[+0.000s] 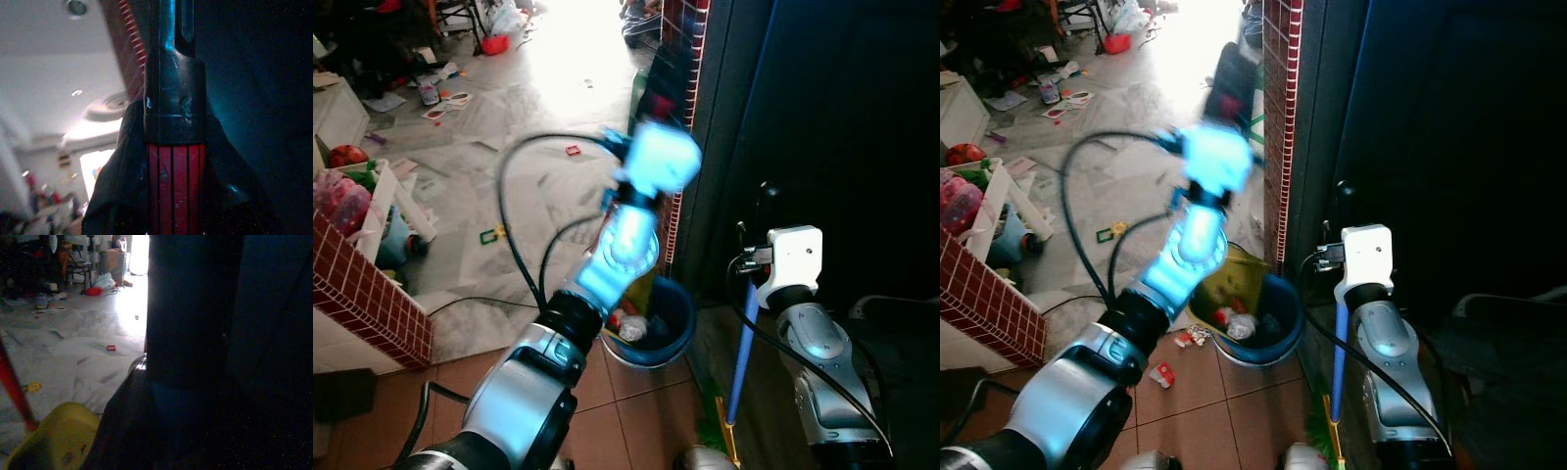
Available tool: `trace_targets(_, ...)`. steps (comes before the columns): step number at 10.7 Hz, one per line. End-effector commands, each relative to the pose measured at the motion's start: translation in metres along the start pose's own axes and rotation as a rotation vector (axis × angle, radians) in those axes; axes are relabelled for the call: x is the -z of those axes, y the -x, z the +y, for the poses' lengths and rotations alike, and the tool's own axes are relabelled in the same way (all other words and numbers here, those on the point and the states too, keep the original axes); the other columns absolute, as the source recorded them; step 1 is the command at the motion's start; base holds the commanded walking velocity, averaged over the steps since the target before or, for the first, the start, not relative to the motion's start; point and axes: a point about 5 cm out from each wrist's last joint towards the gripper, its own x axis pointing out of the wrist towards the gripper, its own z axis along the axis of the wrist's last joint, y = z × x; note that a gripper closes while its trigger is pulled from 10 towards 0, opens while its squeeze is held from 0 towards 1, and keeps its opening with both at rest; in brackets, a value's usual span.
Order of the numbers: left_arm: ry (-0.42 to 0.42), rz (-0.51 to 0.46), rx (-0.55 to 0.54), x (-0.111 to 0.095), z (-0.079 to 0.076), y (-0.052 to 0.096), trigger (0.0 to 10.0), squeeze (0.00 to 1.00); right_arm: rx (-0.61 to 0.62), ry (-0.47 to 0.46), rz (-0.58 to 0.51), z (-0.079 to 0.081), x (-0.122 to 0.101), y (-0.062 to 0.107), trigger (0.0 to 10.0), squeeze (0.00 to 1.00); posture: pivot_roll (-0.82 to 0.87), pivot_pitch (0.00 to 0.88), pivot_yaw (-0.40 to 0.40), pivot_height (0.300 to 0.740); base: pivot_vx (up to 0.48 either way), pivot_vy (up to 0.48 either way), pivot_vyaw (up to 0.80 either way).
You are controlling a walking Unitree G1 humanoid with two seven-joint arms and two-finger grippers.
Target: Sweep floor
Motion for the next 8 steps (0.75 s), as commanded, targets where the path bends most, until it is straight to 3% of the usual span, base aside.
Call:
trace_targets(1, -0.018, -0.120, 0.097, -0.015, -0.007, -0.005, 10.0, 0.00, -0.001, -0.001, -0.036, 0.002, -0.009, -0.002, 10.0, 0.00, -0.23, 0.050, 0.080, 0.740, 0.000, 0.000, 0.00)
trace_targets(2, 0.007, -0.208, 0.168, -0.028, -0.014, -0.007, 10.0, 0.00, -0.004, -0.002, -0.037, 0.002, -0.010, -0.004, 10.0, 0.00, -0.21, 0.045, 0.074, 0.740, 0.000, 0.000, 0.00)
trace_targets(3, 0.053, -0.231, 0.166, -0.037, -0.013, -0.015, 10.0, 0.00, -0.012, -0.003, -0.036, 0.003, -0.009, -0.007, 10.0, 0.00, -0.20, 0.035, 0.071, 0.740, 0.000, 0.000, 0.00)
trace_targets(5, 0.073, -0.237, 0.073, -0.047, 0.004, -0.035, 10.0, 0.00, -0.018, -0.009, -0.044, 0.006, -0.010, -0.013, 10.0, 0.00, -0.18, 0.025, 0.062, 0.740, 0.000, 0.000, 0.00)
trace_targets(6, 0.073, -0.269, -0.070, -0.065, 0.041, -0.066, 10.0, 0.00, -0.040, -0.019, -0.044, 0.011, -0.008, -0.017, 10.0, 0.00, -0.13, 0.011, 0.045, 0.740, 0.000, 0.000, 0.00)
trace_targets(8, -0.026, -0.283, -0.153, -0.074, 0.090, -0.085, 10.0, 0.00, -0.070, -0.037, -0.041, 0.017, -0.006, -0.024, 10.0, 0.00, -0.08, 0.000, 0.034, 0.740, 0.000, 0.000, 0.00)
